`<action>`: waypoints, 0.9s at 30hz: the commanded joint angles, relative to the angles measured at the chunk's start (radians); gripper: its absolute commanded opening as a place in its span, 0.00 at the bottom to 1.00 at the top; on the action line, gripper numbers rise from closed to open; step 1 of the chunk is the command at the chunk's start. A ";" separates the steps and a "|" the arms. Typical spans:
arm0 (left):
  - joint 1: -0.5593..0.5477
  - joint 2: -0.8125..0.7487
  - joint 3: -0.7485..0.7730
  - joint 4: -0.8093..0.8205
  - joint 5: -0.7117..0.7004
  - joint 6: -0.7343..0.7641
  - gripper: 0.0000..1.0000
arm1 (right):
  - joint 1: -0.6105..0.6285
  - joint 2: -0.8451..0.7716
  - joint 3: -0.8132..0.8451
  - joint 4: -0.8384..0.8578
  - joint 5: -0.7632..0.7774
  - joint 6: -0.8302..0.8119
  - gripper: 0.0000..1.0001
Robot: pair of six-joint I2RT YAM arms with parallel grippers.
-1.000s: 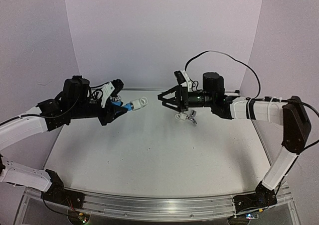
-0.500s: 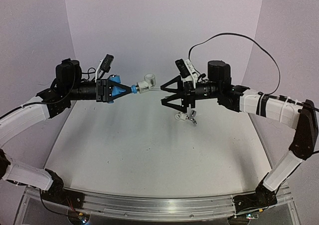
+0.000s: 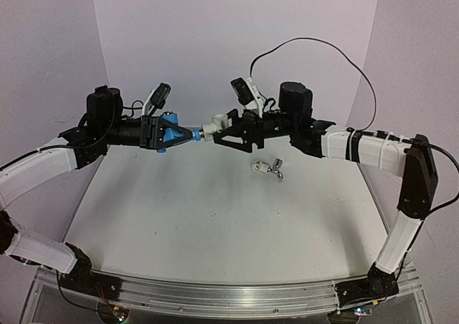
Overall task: Install the water faucets
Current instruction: Screw the adaptor onto the water faucet.
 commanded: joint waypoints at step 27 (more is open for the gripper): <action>-0.282 -0.122 0.008 -0.375 -0.881 1.499 0.00 | 0.036 0.239 -0.097 0.462 0.212 1.605 0.05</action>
